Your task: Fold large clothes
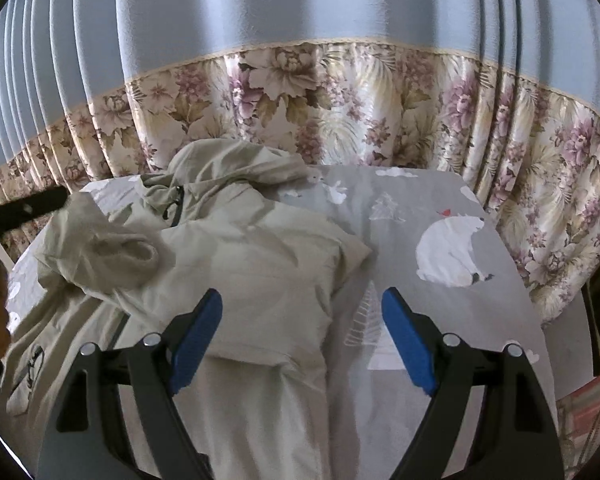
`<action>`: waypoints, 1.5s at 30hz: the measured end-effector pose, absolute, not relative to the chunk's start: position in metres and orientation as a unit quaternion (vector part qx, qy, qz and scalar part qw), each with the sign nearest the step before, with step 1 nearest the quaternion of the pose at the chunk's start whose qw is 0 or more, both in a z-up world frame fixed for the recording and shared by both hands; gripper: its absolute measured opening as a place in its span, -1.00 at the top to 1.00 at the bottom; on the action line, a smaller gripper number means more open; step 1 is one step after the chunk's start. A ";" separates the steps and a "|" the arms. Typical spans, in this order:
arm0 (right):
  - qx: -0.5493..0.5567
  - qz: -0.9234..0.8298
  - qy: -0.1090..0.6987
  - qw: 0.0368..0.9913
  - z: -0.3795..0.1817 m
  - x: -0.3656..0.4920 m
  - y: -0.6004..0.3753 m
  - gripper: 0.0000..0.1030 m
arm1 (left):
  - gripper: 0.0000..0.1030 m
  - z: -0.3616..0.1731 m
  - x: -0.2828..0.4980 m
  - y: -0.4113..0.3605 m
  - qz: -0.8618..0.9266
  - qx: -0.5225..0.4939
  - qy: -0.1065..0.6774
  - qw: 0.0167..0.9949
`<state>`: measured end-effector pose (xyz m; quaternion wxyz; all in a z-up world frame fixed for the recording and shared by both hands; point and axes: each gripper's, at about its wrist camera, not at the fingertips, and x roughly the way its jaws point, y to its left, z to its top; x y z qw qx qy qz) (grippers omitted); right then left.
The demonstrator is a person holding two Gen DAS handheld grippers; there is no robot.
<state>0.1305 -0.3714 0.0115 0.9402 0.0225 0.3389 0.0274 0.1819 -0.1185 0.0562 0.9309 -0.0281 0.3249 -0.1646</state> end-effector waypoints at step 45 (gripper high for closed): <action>-0.050 0.075 0.409 0.908 -0.024 0.207 -0.300 0.81 | -0.94 -0.012 0.225 0.013 -0.032 0.016 0.390 0.920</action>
